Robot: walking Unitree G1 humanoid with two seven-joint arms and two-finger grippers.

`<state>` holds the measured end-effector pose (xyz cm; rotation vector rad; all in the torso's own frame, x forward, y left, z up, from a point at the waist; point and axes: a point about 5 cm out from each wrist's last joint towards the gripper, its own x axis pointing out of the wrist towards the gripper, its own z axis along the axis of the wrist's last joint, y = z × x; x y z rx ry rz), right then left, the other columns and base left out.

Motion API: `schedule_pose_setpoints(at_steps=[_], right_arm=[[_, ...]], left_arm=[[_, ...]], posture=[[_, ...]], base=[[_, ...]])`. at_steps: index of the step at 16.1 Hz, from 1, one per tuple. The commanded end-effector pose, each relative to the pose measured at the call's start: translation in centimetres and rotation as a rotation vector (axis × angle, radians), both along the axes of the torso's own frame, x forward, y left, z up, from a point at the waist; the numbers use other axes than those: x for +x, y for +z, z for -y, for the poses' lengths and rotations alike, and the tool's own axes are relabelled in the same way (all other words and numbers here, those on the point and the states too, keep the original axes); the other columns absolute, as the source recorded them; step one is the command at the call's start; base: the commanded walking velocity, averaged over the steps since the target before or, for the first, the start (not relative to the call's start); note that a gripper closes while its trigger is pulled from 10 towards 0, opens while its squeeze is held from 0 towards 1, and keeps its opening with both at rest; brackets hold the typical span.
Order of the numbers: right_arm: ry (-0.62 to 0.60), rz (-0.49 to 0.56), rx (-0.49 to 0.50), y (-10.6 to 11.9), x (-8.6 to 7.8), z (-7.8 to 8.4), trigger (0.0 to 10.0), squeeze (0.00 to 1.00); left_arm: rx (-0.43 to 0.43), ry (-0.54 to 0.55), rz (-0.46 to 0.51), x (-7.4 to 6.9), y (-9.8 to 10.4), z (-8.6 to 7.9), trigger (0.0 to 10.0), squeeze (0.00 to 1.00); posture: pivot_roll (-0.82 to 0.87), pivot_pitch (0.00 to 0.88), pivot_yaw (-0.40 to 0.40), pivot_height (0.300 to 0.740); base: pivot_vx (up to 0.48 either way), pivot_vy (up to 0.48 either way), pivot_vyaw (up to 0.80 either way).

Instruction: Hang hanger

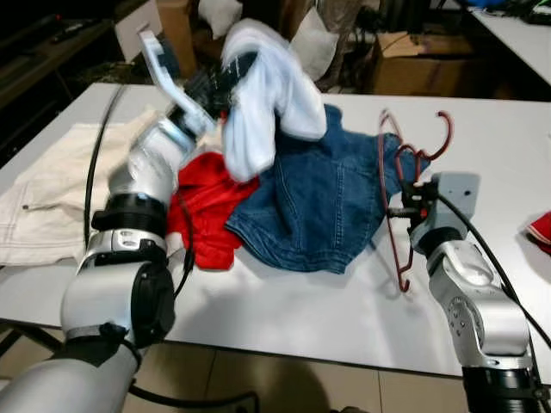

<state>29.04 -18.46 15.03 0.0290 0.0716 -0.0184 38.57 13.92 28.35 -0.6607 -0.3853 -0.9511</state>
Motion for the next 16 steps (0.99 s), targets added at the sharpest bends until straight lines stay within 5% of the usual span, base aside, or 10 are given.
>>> schedule_pose_setpoints(at_steps=[1, 3, 4, 11, 16], right_arm=[[-0.012, 0.047, 0.007, 0.8, -0.1, 0.1, 10.0, 0.0], [-0.009, 0.112, 0.047, 1.9, -0.5, -0.4, 10.0, 0.0], [0.009, 0.153, 0.031, 2.5, -0.8, -0.8, 10.0, 0.0], [0.01, 0.21, 0.02, 4.0, -0.4, -1.0, 10.0, 0.0], [0.044, 0.186, -0.029, 4.4, 0.3, -0.7, 10.0, 0.0]], left_arm=[[-0.039, -0.024, 0.068, -0.6, 1.6, -0.3, 0.0, 0.0], [0.11, 0.13, 0.024, -0.8, -0.4, -0.5, 0.0, 0.0], [0.23, 0.298, -0.069, -0.7, -3.0, -1.0, 10.0, 0.0], [0.347, 0.539, -0.113, -3.9, -5.8, -1.5, 10.0, 0.0], [0.365, 0.606, -0.147, -4.8, -6.5, -0.4, 10.0, 0.0]], posture=[[-0.08, 0.0, 0.088, 0.74], [-0.09, 0.0, 0.096, 0.74], [-0.09, 0.0, 0.096, 0.74], [-0.07, 0.0, 0.051, 0.74], [-0.06, 0.0, 0.017, 0.74]], base=[[0.0, 0.0, 0.0], [0.0, 0.0, 0.0], [0.0, 0.0, 0.0], [0.0, 0.0, -0.46], [0.0, -0.399, 0.0]])
